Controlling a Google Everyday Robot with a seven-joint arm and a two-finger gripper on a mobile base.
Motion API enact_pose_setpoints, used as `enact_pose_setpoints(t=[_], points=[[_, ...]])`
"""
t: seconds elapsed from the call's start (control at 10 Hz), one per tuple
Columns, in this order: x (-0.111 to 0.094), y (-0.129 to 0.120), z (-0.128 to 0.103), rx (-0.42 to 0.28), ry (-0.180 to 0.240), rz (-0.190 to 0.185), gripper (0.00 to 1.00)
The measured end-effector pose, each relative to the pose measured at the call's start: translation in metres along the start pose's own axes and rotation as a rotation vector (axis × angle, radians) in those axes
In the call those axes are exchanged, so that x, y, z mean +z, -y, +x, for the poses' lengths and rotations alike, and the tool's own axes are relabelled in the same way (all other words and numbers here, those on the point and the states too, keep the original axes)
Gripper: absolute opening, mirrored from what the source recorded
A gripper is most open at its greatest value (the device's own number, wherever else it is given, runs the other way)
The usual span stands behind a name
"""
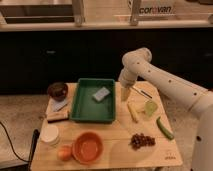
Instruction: Place banana in red bowl
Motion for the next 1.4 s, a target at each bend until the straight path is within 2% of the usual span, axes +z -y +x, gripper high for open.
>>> enact_pose_setpoints(t=[0.3, 0.6, 0.8, 1.1, 1.4], points=[[0.007, 0.003, -0.003, 0.002, 0.003, -0.014, 0.80], [0.013, -0.009, 0.011, 0.057, -0.006, -0.046, 0.80], [0.029, -0.018, 0.023, 0.133, -0.009, -0.076, 0.80], [0.043, -0.029, 0.041, 0.277, -0.034, -0.088, 0.80], [0.051, -0.042, 0.056, 0.340, -0.058, -0.093, 0.80]])
